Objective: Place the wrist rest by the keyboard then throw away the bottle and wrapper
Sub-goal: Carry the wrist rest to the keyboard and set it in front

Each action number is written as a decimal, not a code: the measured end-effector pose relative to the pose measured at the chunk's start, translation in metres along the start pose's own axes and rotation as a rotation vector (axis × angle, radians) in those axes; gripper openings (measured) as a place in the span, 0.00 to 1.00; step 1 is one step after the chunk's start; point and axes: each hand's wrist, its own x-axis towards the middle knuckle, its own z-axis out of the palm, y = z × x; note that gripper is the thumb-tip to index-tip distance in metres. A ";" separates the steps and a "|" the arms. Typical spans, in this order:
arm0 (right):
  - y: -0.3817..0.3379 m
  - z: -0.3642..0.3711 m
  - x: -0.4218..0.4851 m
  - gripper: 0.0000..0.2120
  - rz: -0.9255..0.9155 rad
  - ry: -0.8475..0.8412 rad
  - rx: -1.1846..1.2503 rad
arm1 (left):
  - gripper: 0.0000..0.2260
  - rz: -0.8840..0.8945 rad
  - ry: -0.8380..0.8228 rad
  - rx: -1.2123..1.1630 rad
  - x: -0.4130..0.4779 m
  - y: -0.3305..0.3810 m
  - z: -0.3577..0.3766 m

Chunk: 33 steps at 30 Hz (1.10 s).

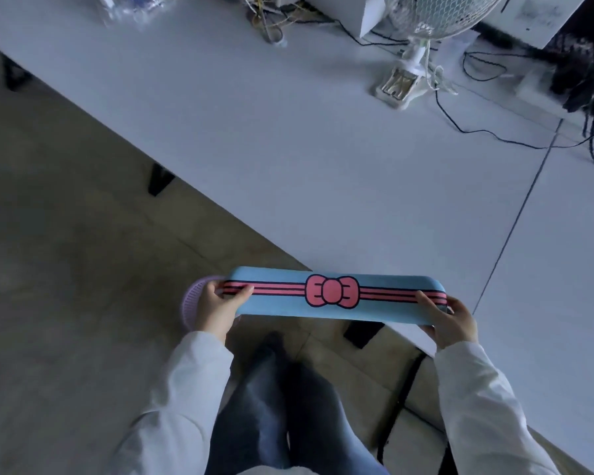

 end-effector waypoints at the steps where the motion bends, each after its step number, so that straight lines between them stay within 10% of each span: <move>1: -0.001 0.007 -0.004 0.17 -0.014 -0.033 -0.014 | 0.11 0.002 0.012 -0.042 -0.004 -0.004 -0.010; 10: -0.002 0.101 -0.055 0.14 -0.111 -0.268 -0.113 | 0.28 0.026 0.153 -0.247 -0.008 -0.036 -0.127; 33: 0.048 0.437 -0.281 0.11 -0.286 -0.540 -0.321 | 0.13 0.049 0.469 -0.532 0.054 -0.067 -0.477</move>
